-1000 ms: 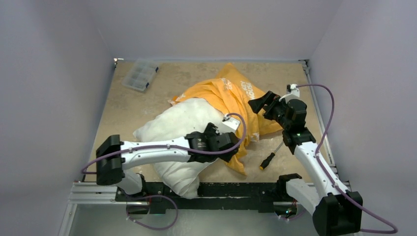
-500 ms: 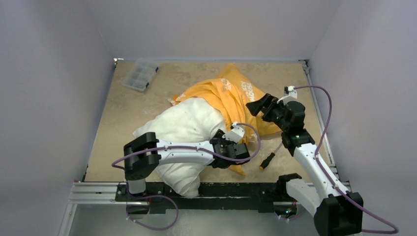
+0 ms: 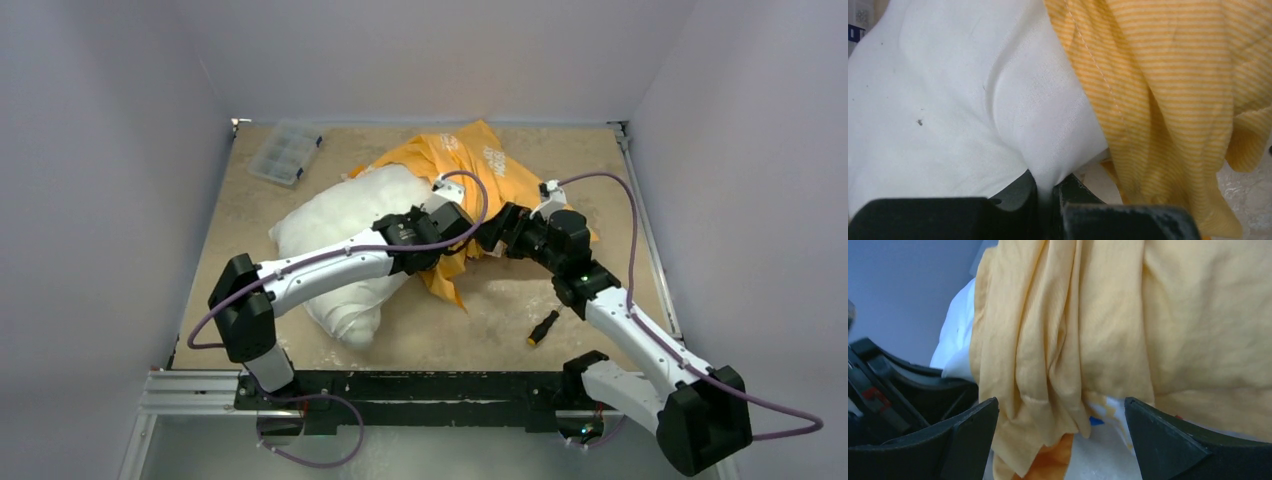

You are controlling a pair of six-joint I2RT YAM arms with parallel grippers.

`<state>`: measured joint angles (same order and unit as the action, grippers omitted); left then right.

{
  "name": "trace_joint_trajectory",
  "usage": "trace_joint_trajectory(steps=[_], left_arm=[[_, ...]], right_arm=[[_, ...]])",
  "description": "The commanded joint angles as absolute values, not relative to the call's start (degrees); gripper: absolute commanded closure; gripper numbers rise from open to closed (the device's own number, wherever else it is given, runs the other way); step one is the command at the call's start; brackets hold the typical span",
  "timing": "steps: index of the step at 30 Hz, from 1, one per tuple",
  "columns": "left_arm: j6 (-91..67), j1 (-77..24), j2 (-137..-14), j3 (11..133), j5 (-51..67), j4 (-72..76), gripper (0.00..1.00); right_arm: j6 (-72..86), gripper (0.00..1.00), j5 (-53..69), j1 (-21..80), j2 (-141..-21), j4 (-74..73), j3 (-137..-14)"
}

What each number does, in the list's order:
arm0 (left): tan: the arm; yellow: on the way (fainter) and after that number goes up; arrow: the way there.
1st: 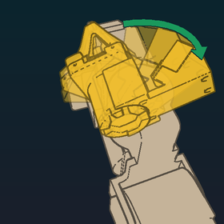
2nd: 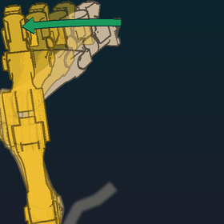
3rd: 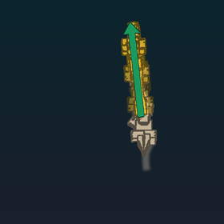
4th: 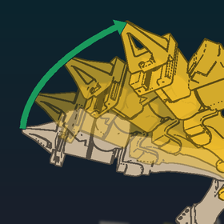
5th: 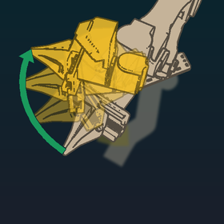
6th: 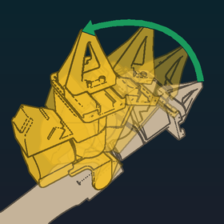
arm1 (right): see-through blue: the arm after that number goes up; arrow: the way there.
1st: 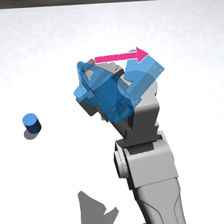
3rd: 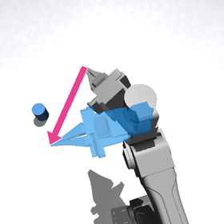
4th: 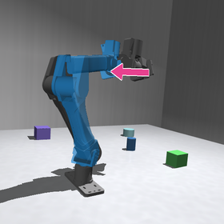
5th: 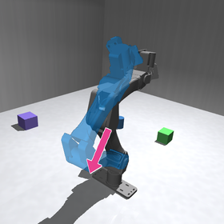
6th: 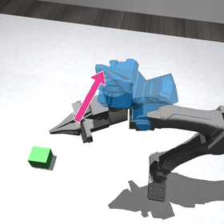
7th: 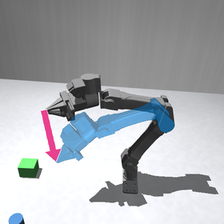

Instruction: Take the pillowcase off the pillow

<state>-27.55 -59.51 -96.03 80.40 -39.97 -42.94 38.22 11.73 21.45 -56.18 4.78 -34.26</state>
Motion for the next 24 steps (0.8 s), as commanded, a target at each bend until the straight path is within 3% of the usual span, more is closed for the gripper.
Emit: trace_joint_trajectory(steps=[1, 7, 12, 15, 20, 24], left_arm=[[-22.70, -57.07, -93.22, 85.97, -36.25, -41.41, 1.00], [-22.83, -56.18, -92.57, 87.73, -31.57, -40.49, 1.00], [-22.83, -55.66, -91.22, 88.24, -31.24, -41.18, 1.00], [-22.71, -53.70, -89.29, 87.77, -31.83, -42.69, 1.00], [-22.77, -48.21, -83.60, 83.63, -30.52, -43.01, 1.00], [-23.18, -45.30, -78.61, 79.19, -30.31, -43.27, 1.00]], right_arm=[[38.80, 0.01, 9.85, 24.83, -56.17, 7.12, -35.39], [39.49, 0.04, 7.45, 28.75, -60.34, 8.07, -37.33], [40.84, 0.14, 2.36, 31.01, -64.72, 8.24, -37.54], [41.46, 0.33, 0.33, 31.07, -65.01, 7.80, -37.37], [41.85, 0.99, -0.56, 31.00, -63.24, 5.59, -38.39], [41.98, 1.00, -6.64, 30.78, -63.37, 2.26, -40.70]])
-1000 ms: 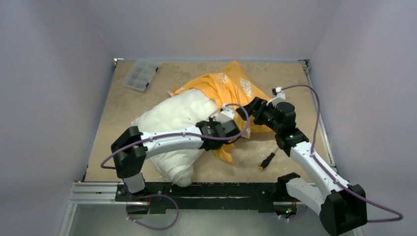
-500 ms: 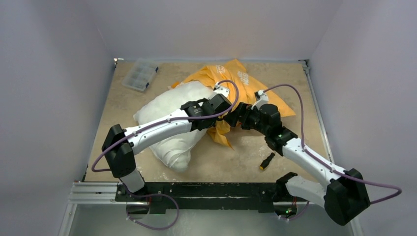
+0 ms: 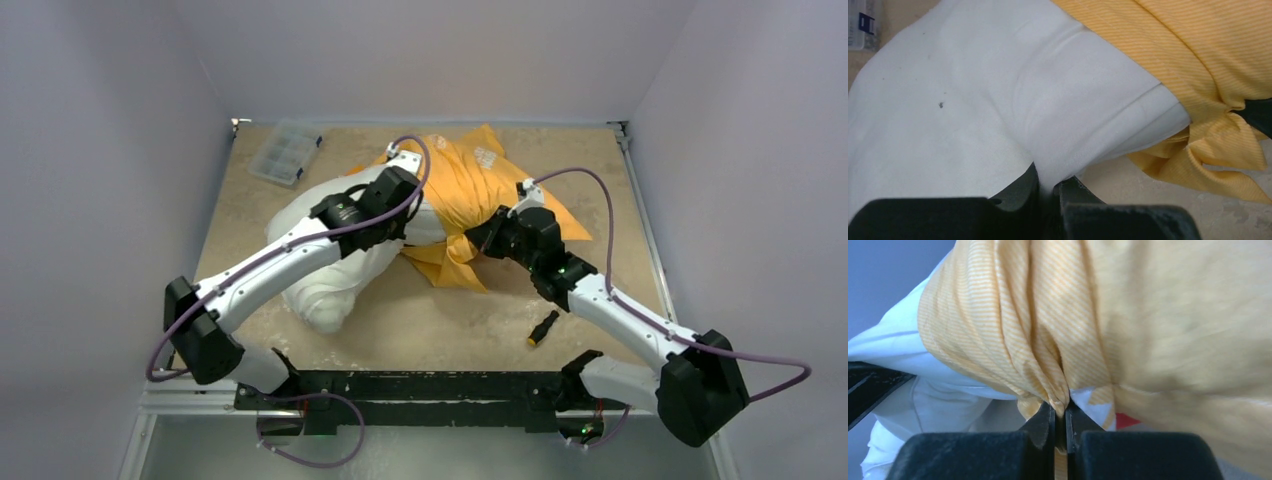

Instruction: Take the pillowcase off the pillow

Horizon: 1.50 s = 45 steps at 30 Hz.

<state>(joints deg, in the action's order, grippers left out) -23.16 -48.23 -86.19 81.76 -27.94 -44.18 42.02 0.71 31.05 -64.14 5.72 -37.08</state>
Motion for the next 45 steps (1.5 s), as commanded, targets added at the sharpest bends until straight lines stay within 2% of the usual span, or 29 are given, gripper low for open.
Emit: trace_joint_trajectory(steps=[1, 5, 14, 26, 34, 38, 45], left_arm=[[-23.36, -44.40, -77.27, 77.93, -30.57, -43.34, 1.00], [-23.92, -39.27, -72.37, 72.97, -32.11, -43.33, 1.00], [-23.13, -28.15, -65.34, 65.93, -31.71, -41.25, 1.00], [-22.11, -21.99, -62.91, 66.10, -30.41, -42.04, 1.00], [-22.49, -21.53, -61.51, 63.94, -27.81, -41.77, 1.00], [-22.60, -20.93, -61.01, 63.63, -26.60, -41.64, 1.00], [-22.97, -20.92, -60.68, 63.10, -23.57, -40.87, 1.00]], right_arm=[[42.50, 1.00, -8.43, 30.62, -63.11, 1.49, -41.20], [45.72, 1.00, -13.68, 27.27, -61.01, -1.09, -42.71], [44.66, 1.00, -11.95, 12.41, -50.89, 0.77, -42.43], [41.19, 1.00, -9.64, 0.26, -50.56, 0.41, -48.30], [38.43, 1.00, -6.66, -8.23, -49.10, 0.09, -49.13], [36.34, 1.00, -0.57, -13.87, -49.30, 0.51, -49.54], [34.21, 1.00, 5.67, -14.32, -48.17, 1.01, -49.75]])
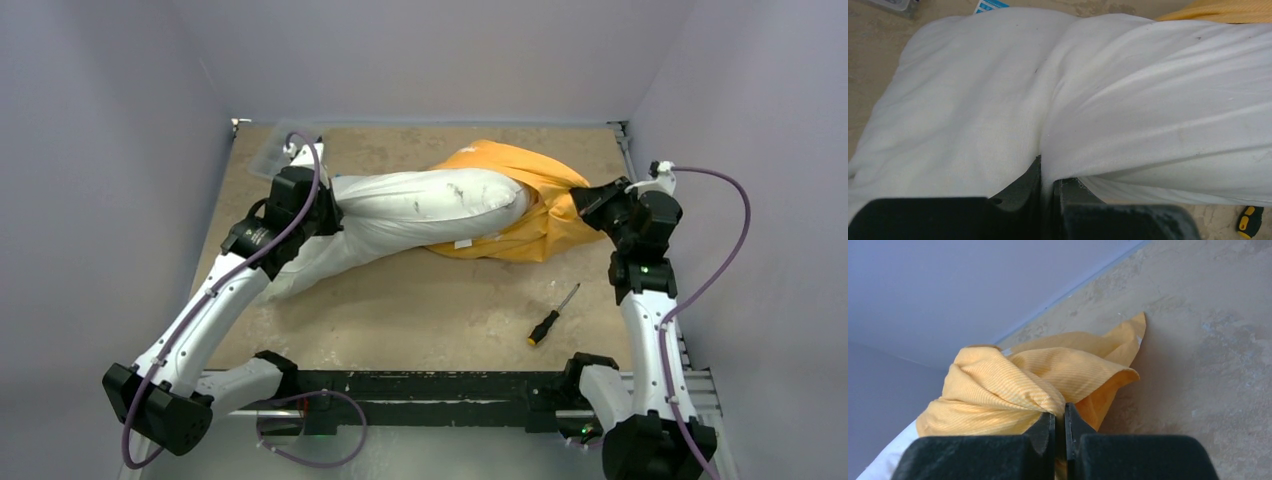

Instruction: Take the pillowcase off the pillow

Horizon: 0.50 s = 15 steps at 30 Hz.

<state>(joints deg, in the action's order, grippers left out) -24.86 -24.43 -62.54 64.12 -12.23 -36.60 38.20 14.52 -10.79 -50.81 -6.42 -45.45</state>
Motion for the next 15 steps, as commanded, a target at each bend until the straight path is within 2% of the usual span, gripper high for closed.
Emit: trace_joint_trajectory(steps=[1, 5, 15], left_arm=[[-23.13, -20.92, -60.40, 63.07, -23.14, -40.58, 1.00], [-23.82, -20.83, -58.25, 64.72, -25.43, -41.31, 1.00], [-23.86, -20.74, -50.76, 71.83, -42.10, -45.42, 1.00]], right_arm=[[34.30, 1.00, 4.97, -14.33, -48.13, 0.70, -50.02], [35.80, 1.00, 2.64, -14.56, -48.74, 0.26, -51.49], [38.89, 1.00, 2.00, -16.55, -50.62, 1.07, -56.17]])
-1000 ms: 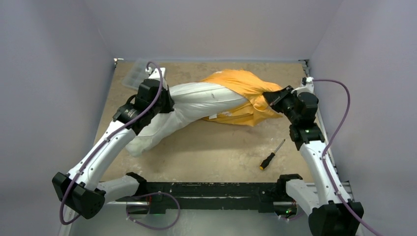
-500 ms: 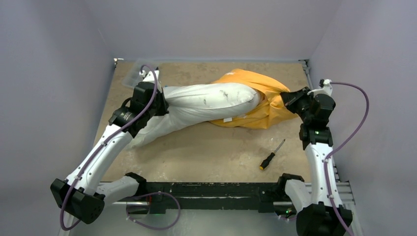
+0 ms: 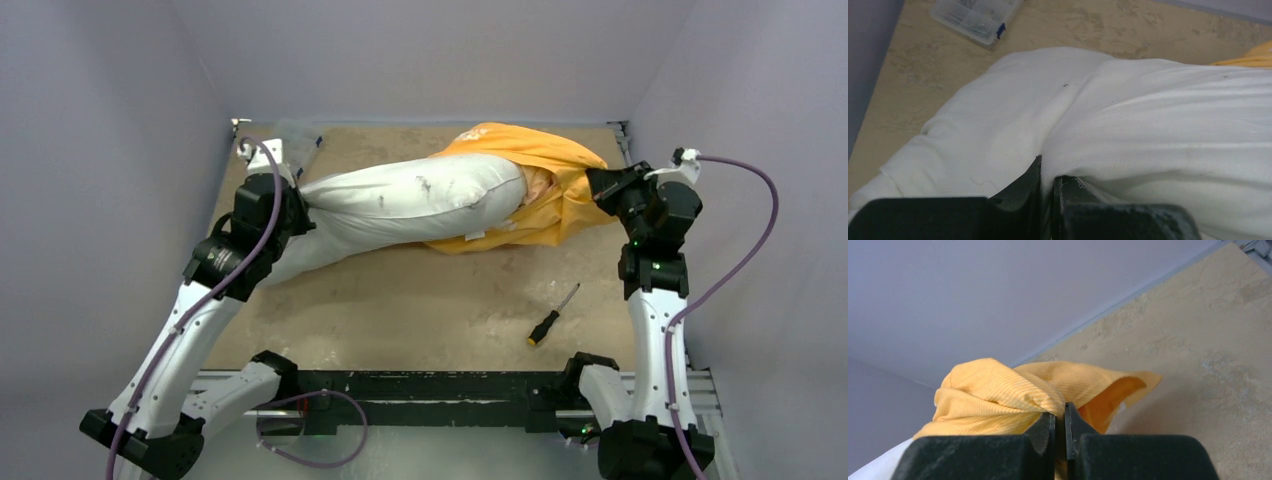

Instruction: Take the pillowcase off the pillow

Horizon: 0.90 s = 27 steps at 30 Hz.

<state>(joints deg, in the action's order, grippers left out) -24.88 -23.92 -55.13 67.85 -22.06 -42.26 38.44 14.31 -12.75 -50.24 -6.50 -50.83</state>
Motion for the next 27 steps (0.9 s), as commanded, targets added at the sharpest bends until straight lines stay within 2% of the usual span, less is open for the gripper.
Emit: trace_joint_trajectory(steps=[1, 14, 22, 27], left_arm=[[-23.90, -20.74, -50.04, 72.00, -43.73, -45.31, 1.00], [-21.69, -21.38, -41.89, 77.43, -59.85, -44.95, 1.00], [-22.40, -21.53, -45.47, 76.63, -53.08, -43.20, 1.00], [-23.69, -21.53, -51.88, 79.17, -46.44, -39.33, 1.00]], right_arm=[[39.07, 1.00, 1.90, -16.81, -50.97, 1.06, -56.69], [39.90, 1.00, 3.51, -23.69, -57.08, 1.72, -66.00], [36.27, 1.00, 12.00, -23.64, -60.49, 5.29, -68.67], [34.26, 0.98, 21.47, -23.35, -61.18, 6.64, -62.82]])
